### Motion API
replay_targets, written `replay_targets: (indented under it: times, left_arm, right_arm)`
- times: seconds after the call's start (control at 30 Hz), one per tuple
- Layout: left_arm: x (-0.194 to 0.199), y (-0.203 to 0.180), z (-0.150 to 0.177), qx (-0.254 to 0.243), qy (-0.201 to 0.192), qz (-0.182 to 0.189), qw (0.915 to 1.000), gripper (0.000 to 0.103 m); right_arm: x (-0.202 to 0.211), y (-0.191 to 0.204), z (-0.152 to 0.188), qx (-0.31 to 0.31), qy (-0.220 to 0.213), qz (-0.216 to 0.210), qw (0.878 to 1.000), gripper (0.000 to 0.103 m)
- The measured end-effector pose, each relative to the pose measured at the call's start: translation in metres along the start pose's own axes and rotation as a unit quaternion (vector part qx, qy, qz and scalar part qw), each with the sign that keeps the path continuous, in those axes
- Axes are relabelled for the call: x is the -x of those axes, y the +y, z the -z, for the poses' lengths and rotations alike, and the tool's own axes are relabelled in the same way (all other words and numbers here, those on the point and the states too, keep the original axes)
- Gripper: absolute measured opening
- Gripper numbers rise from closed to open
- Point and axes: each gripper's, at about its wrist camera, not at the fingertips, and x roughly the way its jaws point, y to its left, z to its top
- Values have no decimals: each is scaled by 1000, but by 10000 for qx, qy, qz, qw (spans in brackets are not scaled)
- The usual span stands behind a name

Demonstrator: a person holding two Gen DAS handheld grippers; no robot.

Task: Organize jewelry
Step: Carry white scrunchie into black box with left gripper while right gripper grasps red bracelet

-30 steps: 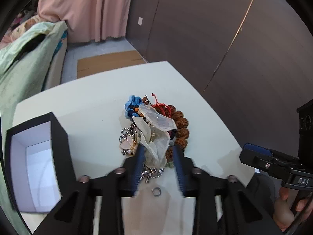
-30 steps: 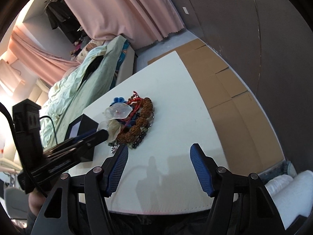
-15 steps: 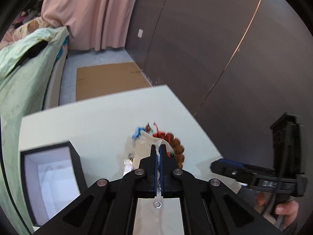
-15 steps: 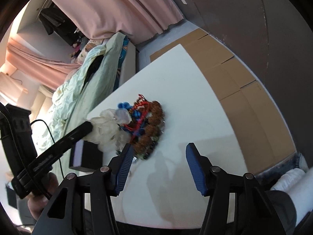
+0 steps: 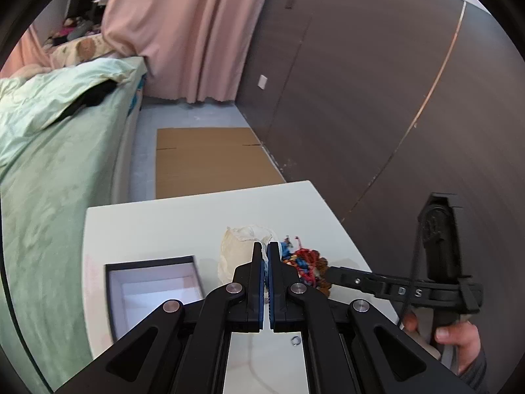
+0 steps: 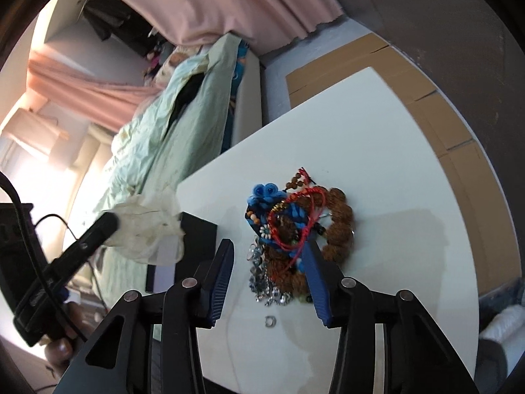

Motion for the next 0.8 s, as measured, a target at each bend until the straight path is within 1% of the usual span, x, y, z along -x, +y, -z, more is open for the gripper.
replay_targets:
  times: [0.17, 0.27, 0.4, 0.43, 0.47, 0.5, 0.57, 0.63, 0.67, 0.77, 0.8]
  left_arm:
    - [10, 11, 2, 135, -48, -92, 9999, 1]
    - [16, 16, 3, 202, -91, -127, 9997, 1]
    - [25, 19, 6, 244, -147, -168, 9995, 1]
    - [26, 20, 5, 258, -151, -183, 9994, 1]
    - [28, 21, 6, 265, -151, -198, 9993, 1]
    - [29, 21, 6, 264, -151, -211, 9993, 1]
    - [31, 21, 7, 267, -159, -243, 9992, 1]
    - [32, 21, 8, 281, -166, -253, 9991, 1]
    - [32, 21, 9, 286, -168, -258, 9991, 1]
    - [32, 19, 11, 295, -161, -256, 9991, 1]
    - [32, 20, 11, 297, -159, -253, 9991, 1]
  right_arm:
    - [-16, 8, -10, 586, 292, 48, 9978, 46]
    - [-24, 14, -15, 1163, 461, -15, 9921, 46]
    - [-33, 16, -19, 1664, 646, -60, 9839, 44]
    - [-33, 15, -17, 1756, 672, -89, 9821, 40]
    - [-33, 16, -15, 1893, 726, -96, 9792, 34]
    - [-35, 16, -14, 2035, 803, -55, 9758, 30]
    - [-37, 17, -13, 2230, 919, -7, 9705, 17]
    - [-37, 14, -12, 2359, 1015, -13, 9665, 11]
    - [-37, 14, -11, 2388, 1036, -26, 9655, 7]
    - [-30, 12, -10, 2323, 908, -174, 9682, 5]
    - [-25, 10, -10, 2224, 855, -295, 9707, 5]
